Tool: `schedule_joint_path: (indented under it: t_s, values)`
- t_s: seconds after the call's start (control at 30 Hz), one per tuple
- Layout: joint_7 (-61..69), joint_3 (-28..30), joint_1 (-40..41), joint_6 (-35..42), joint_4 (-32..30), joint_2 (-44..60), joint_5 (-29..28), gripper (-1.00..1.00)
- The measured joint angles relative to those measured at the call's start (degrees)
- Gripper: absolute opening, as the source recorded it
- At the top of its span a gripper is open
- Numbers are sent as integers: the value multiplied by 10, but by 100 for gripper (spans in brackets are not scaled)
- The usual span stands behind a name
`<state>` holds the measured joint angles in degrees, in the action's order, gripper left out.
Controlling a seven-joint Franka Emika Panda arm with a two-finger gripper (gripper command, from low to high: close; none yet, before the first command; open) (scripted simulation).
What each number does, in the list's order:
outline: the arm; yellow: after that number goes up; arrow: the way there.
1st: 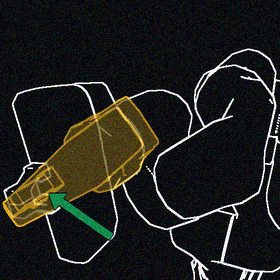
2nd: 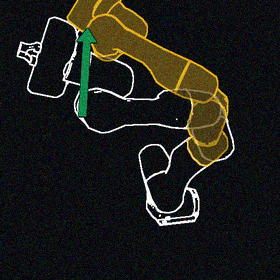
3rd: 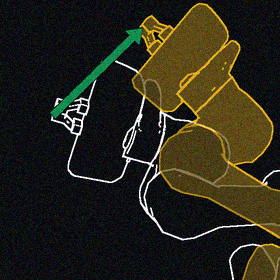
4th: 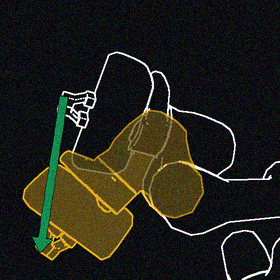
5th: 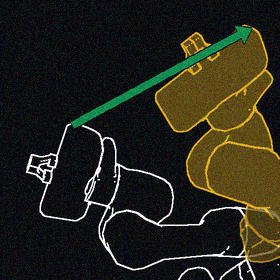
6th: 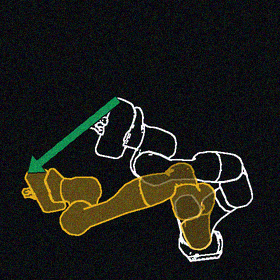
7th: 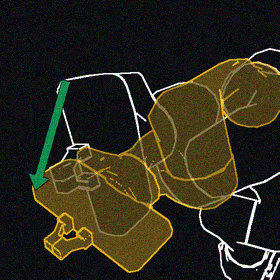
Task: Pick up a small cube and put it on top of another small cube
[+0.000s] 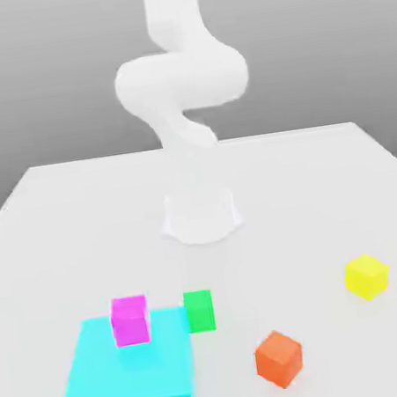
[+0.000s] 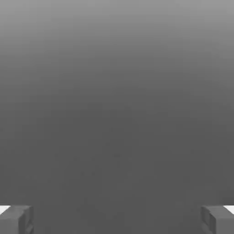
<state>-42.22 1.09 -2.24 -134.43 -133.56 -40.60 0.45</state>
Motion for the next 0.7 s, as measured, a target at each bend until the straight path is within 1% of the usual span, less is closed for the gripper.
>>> schedule_joint_path:
  t_s: [0.33, 0.57, 0.7]
  values:
    - [154, 30, -76, -107, -72, 212, 28, 0]
    - [255, 30, -109, -180, -121, 357, 41, 0]
    - [301, 24, -121, -223, -149, 439, 32, 0]
